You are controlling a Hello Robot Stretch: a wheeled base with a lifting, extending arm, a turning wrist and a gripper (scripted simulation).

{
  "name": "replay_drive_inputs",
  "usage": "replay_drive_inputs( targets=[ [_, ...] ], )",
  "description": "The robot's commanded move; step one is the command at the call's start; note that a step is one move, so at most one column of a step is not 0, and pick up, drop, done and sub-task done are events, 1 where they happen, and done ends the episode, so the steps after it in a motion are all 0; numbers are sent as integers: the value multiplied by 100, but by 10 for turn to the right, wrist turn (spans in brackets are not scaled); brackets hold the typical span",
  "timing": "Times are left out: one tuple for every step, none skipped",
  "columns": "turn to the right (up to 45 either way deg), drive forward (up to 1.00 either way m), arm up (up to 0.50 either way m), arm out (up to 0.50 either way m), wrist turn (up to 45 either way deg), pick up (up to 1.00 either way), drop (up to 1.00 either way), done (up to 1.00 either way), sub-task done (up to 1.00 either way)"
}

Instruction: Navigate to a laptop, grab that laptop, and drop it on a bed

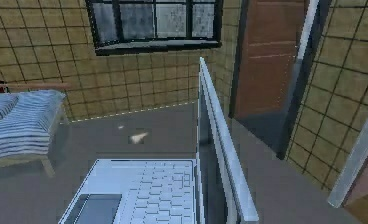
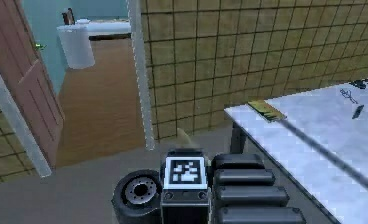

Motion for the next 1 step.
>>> replay_drive_inputs(
  targets=[
    [-450,0,0,0,0,0,0,0,0]
  ],
)
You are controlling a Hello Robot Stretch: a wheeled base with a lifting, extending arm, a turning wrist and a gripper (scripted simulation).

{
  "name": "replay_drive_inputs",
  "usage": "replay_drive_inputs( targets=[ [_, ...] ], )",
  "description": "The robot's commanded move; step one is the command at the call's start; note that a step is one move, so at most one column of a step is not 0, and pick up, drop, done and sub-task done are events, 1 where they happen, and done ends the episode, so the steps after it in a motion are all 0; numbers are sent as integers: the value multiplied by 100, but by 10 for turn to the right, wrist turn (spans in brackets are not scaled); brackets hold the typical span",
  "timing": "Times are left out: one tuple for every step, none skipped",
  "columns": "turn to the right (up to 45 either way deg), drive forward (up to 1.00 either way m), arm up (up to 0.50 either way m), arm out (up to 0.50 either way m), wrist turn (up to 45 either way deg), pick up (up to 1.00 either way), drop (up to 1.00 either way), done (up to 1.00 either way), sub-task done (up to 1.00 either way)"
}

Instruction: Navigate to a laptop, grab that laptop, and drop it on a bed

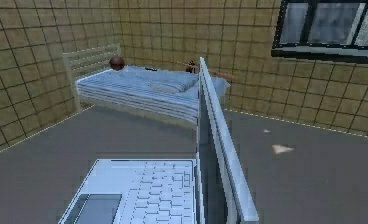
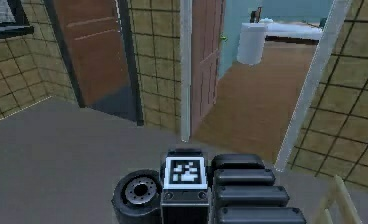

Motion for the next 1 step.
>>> replay_drive_inputs(
  targets=[
    [-240,0,0,0,0,0,0,0,0]
  ],
)
